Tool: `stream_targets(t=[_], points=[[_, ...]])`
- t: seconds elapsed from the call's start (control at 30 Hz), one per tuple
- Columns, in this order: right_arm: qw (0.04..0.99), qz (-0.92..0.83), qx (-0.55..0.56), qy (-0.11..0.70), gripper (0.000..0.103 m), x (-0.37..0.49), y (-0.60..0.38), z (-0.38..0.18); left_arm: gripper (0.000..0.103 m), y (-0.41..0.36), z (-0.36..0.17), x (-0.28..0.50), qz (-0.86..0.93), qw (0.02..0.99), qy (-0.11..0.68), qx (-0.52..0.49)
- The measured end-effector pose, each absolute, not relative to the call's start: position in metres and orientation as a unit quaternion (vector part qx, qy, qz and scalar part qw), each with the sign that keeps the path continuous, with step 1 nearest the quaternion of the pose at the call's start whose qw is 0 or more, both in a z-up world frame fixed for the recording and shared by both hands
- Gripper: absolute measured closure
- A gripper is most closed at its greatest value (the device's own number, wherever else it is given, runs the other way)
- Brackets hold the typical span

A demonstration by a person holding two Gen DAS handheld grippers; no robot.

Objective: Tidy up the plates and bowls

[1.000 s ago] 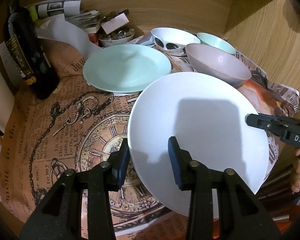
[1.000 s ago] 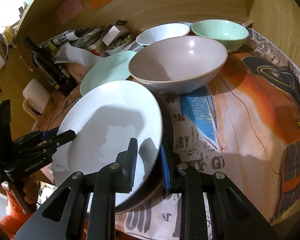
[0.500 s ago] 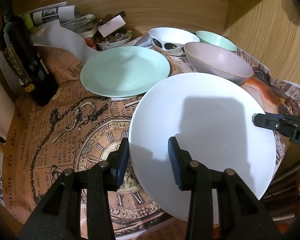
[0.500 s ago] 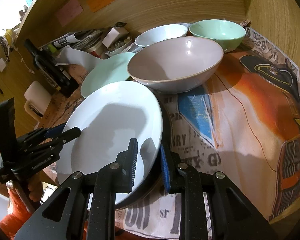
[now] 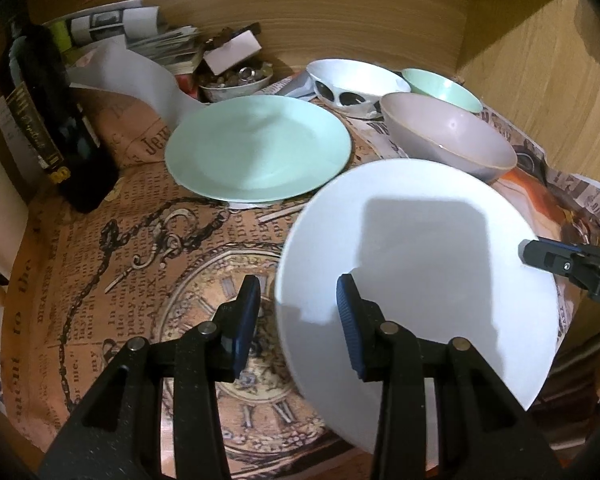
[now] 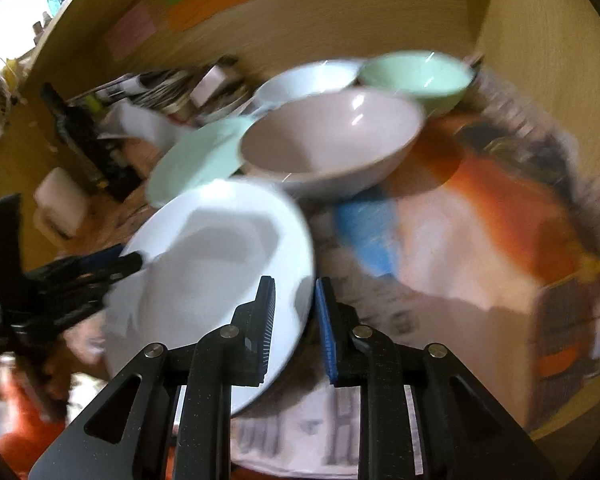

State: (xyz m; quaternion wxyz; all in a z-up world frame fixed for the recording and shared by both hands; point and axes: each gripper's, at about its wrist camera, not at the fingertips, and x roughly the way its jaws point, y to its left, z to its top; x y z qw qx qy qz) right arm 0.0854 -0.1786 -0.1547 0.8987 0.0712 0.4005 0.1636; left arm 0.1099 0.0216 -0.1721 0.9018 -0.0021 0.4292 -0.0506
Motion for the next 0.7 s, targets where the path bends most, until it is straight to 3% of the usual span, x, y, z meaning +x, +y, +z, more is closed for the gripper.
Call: stream_targets(t=[0.1,0.43,0.53,0.6,0.7], points=[[0.9,0.168,0.081,0.393,0.082,0.086,-0.186,-0.147,0.062,0.031,-0.166,0.106,-0.048,0.908,0.417,-0.012],[0.914,0.19,0.049,0.356,0.08,0.085,-0.167,-0.119,0.041,0.044,-0.131,0.09,-0.046,0.93,0.365,-0.021],[0.918,0.2,0.038,0.34,0.072,0.09,-0.159,-0.108,0.039,0.052,-0.12,0.089,-0.043,0.933,0.355,-0.029],[0.919,0.21,0.036,0.331,0.062,0.095,-0.155,-0.101,0.038,0.058,-0.112,0.089,-0.039,0.936,0.347,-0.033],[0.923,0.218,0.031,0.315,0.056,0.102,-0.147,-0.089,0.031,0.067,-0.103,0.092,-0.026,0.94,0.337,-0.033]])
